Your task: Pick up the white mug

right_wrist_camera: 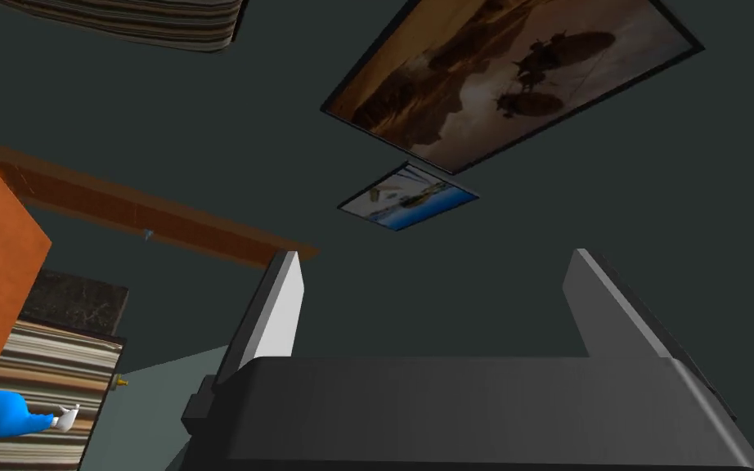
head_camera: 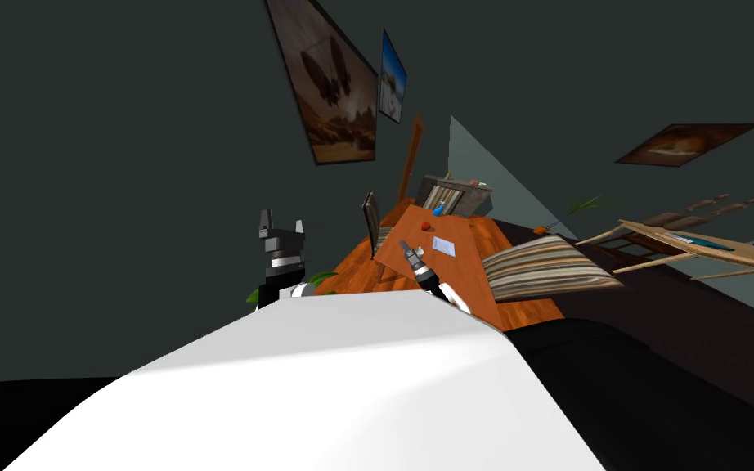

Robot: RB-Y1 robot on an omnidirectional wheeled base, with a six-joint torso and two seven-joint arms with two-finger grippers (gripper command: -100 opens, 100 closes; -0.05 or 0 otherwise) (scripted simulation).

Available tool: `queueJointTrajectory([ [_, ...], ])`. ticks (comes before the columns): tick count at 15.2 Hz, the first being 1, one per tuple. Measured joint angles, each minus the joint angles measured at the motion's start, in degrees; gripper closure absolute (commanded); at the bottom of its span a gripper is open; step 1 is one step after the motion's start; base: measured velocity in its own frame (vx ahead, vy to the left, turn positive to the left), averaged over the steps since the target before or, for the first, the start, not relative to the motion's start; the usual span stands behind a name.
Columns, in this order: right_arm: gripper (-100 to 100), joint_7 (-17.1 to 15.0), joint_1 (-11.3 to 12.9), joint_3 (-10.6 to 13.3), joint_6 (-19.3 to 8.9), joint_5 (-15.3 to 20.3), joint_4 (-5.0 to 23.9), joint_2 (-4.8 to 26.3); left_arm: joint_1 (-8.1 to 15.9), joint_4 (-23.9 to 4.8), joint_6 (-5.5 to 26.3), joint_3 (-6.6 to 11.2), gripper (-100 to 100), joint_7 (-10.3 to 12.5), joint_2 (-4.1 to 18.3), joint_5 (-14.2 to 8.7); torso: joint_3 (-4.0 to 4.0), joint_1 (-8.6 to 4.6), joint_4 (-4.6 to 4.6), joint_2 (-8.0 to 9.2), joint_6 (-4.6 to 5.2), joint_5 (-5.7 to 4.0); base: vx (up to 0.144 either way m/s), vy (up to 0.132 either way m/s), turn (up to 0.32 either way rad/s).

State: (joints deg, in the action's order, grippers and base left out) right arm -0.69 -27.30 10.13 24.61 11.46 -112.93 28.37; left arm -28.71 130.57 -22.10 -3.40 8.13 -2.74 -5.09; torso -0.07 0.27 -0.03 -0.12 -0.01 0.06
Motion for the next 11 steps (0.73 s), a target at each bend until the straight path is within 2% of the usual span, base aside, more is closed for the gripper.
queueJointTrajectory([
  [5,-100,1.32,-0.58,2.07,0.20,1.78,4.83,5.60,0.00,0.00,0.00,0.00,0,0.00,0.00,0.00,0.01,-0.06,0.00,0.01,0.00,-0.01,0.031,0.056,0.097],
  [11,-100,3.17,-0.14,5.05,0.80,4.18,12.13,11.50,0.00,0.00,0.00,0.00,0,0.00,0.00,0.00,0.00,-0.08,0.00,-0.01,-0.01,-0.02,0.034,0.049,0.092],
])
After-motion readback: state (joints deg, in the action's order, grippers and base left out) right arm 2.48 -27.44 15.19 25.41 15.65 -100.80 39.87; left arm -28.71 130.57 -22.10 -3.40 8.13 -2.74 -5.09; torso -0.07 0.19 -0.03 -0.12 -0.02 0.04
